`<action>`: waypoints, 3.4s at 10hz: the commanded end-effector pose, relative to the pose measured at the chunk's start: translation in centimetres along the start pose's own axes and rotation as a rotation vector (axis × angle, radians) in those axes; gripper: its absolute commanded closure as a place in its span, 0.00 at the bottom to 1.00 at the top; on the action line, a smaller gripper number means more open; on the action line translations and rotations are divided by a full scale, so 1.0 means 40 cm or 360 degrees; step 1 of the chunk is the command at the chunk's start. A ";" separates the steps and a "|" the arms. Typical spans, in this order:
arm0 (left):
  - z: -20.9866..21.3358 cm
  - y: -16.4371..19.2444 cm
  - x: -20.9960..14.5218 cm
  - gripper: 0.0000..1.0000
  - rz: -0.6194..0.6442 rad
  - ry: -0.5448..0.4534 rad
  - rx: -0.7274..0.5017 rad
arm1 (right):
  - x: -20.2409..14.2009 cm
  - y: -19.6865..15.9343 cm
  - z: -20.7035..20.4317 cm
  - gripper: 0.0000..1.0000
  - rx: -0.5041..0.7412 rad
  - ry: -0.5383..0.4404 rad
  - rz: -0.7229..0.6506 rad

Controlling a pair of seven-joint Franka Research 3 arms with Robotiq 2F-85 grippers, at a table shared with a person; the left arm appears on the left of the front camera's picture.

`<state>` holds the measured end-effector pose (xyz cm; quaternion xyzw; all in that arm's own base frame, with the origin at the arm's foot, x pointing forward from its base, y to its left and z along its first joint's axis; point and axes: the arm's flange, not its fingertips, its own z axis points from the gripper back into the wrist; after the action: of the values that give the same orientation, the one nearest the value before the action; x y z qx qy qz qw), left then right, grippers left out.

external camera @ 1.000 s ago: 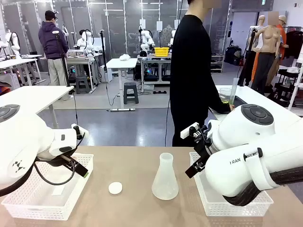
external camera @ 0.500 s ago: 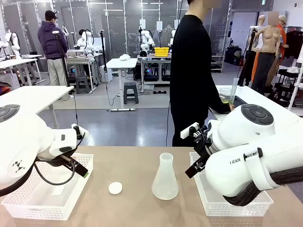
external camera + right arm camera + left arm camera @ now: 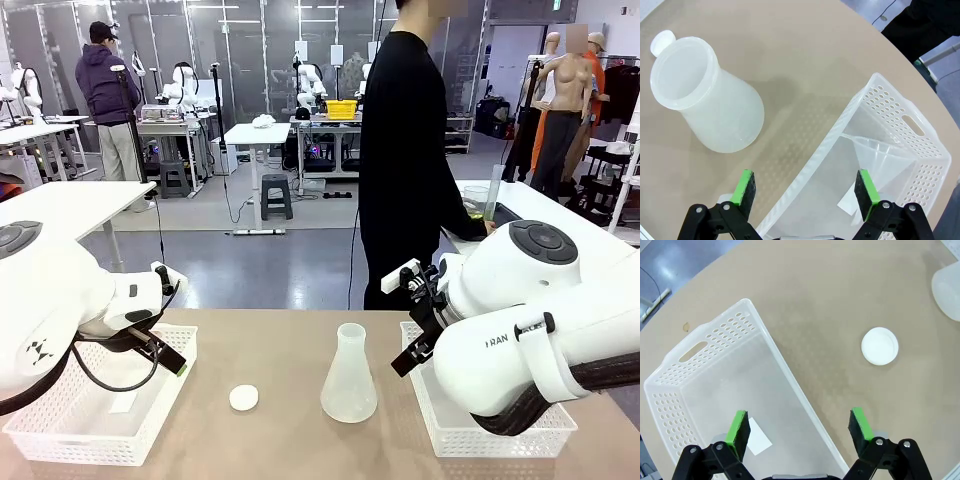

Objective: Prepare the solutions needed for the experiment.
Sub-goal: Pick up the Plastic Funnel and insert it into the Big flask.

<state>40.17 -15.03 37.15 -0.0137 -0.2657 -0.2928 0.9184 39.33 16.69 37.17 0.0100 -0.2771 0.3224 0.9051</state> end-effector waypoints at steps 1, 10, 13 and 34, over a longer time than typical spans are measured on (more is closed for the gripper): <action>0.000 0.000 0.000 0.00 0.0001 0.0000 0.0000 | 0.000 0.000 0.000 0.00 0.0001 0.0000 -0.0003; 0.077 0.078 0.047 0.00 0.0218 -0.0203 -0.0268 | 0.029 -0.076 0.092 0.00 0.0266 -0.0263 -0.0487; 0.098 0.046 0.055 0.00 0.0235 -0.0221 -0.0243 | 0.049 -0.051 0.114 0.00 0.0219 -0.0235 -0.0534; -0.087 0.325 0.064 0.00 0.0773 -0.0985 -0.1519 | 0.093 -0.241 -0.010 0.00 0.1195 -0.0378 -0.1371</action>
<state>50.36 -5.94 37.04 -0.5382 -0.3562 -0.1532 0.7484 45.25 10.22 42.52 0.4671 -0.2213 -0.0025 0.8561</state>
